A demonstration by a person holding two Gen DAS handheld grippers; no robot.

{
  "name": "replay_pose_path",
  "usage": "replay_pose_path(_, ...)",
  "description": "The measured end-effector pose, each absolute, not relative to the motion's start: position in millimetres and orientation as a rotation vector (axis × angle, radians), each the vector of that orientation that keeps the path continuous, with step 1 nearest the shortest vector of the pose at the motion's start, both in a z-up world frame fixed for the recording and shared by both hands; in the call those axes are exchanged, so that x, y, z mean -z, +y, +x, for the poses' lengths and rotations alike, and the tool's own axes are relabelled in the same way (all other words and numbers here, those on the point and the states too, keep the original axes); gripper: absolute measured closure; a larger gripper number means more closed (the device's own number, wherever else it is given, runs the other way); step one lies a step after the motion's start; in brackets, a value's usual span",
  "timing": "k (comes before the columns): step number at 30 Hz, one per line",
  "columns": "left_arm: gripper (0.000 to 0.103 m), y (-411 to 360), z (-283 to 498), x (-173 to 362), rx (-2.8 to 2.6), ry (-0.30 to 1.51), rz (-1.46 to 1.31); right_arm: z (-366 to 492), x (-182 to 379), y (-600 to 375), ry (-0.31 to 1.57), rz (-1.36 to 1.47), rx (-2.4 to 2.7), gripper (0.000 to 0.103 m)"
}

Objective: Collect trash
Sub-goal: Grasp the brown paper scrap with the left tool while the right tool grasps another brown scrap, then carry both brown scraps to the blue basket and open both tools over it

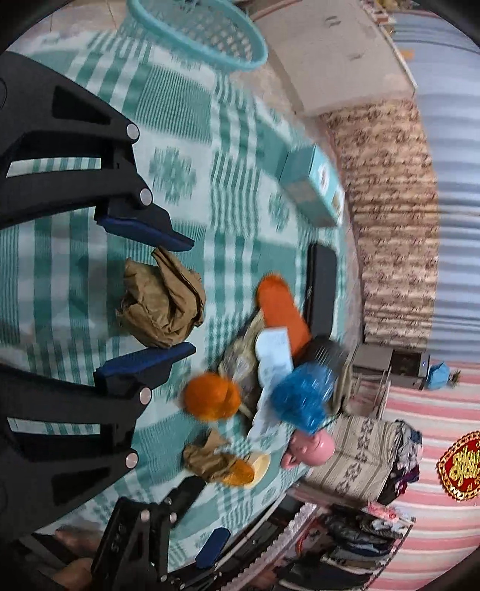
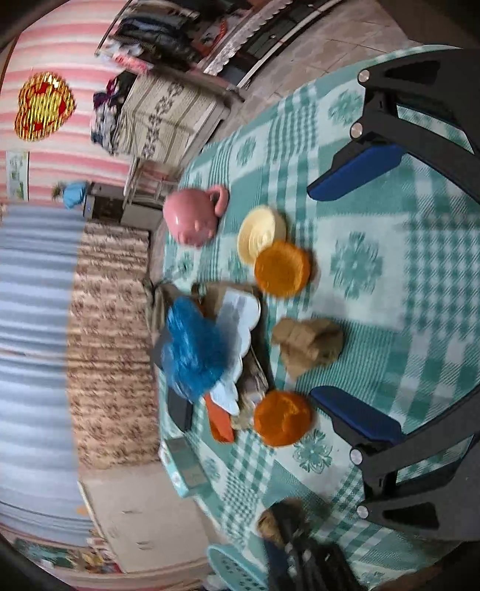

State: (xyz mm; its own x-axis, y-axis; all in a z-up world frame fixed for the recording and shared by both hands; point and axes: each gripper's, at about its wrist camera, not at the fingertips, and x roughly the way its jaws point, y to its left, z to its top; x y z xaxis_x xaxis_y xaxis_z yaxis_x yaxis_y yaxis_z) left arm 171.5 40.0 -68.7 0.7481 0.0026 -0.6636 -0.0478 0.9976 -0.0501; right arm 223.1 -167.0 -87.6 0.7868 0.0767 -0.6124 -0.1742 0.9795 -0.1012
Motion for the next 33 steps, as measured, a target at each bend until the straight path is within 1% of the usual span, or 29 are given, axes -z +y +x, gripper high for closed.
replay_pose_path(1,0.053,44.5,169.4,66.4,-0.046,0.723,-0.063,226.2,89.6,-164.1,0.662,-0.166,-0.136,0.009)
replay_pose_path(2,0.053,49.8,167.7,64.7,-0.060,0.722,-0.067,229.1,92.3,-161.4,0.676,-0.177,-0.135,0.017)
replay_pose_path(4,0.053,62.8,162.1,61.5,-0.086,0.715,-0.091,233.4,97.0,-158.4,0.702,-0.181,-0.145,0.024)
replay_pose_path(7,0.053,79.4,156.4,59.5,-0.134,0.704,-0.107,237.2,101.9,-155.7,0.718,-0.195,-0.147,0.024)
replay_pose_path(9,0.053,89.9,154.9,59.3,-0.159,0.703,-0.128,242.3,104.0,-152.5,0.730,-0.195,-0.161,0.027)
replay_pose_path(11,0.053,98.3,153.3,58.4,-0.179,0.699,-0.148,248.3,105.7,-151.4,0.753,-0.185,-0.178,0.044)
replay_pose_path(14,0.053,109.6,149.2,53.9,-0.209,0.678,-0.159,252.2,106.1,-148.6,0.773,-0.179,-0.209,0.058)
replay_pose_path(16,0.053,118.0,146.2,50.5,-0.224,0.664,-0.171,252.2,104.3,-147.8,0.774,-0.176,-0.223,0.065)
replay_pose_path(26,0.053,159.0,127.9,27.9,-0.310,0.594,-0.177,230.9,61.6,-128.7,0.666,-0.177,-0.265,0.066)
replay_pose_path(33,0.053,218.5,110.7,11.3,-0.418,0.554,-0.180,227.8,34.0,-79.6,0.607,-0.186,-0.373,0.066)
